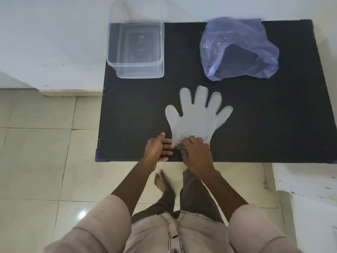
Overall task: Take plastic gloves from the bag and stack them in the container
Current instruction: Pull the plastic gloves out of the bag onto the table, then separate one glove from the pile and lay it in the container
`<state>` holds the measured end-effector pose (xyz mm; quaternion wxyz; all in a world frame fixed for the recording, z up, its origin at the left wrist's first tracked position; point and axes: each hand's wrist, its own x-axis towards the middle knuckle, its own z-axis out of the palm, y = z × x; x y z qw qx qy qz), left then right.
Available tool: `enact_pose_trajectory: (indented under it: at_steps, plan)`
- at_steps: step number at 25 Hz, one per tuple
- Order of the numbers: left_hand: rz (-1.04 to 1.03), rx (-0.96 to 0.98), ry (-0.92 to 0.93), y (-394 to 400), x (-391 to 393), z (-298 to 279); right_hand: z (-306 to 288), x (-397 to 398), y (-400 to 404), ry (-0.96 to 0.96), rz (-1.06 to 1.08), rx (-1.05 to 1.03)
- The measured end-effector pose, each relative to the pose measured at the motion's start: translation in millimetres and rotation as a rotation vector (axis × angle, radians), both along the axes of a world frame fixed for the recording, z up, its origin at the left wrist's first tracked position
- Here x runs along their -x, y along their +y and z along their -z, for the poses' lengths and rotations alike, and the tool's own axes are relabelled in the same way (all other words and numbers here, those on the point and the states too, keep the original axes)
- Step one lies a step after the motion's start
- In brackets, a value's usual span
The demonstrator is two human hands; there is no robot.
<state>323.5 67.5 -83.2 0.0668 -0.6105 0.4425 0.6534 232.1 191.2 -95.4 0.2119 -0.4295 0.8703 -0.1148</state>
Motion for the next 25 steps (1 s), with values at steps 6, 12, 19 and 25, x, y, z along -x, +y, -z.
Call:
enact_pose_trajectory:
  at_steps: [6,12,19,25]
  plan:
    - [0.04,0.021,0.027,1,-4,1,-2,0,-1,-0.089,0.069,-0.027]
    - [0.066,0.066,0.026,2,-3,7,2,1,4,-0.128,0.087,-0.001]
    - [0.029,0.038,0.017,1,3,5,2,1,4,-0.142,0.084,-0.016]
    - [0.035,0.002,0.012,-4,11,3,1,1,4,-0.134,0.087,-0.005]
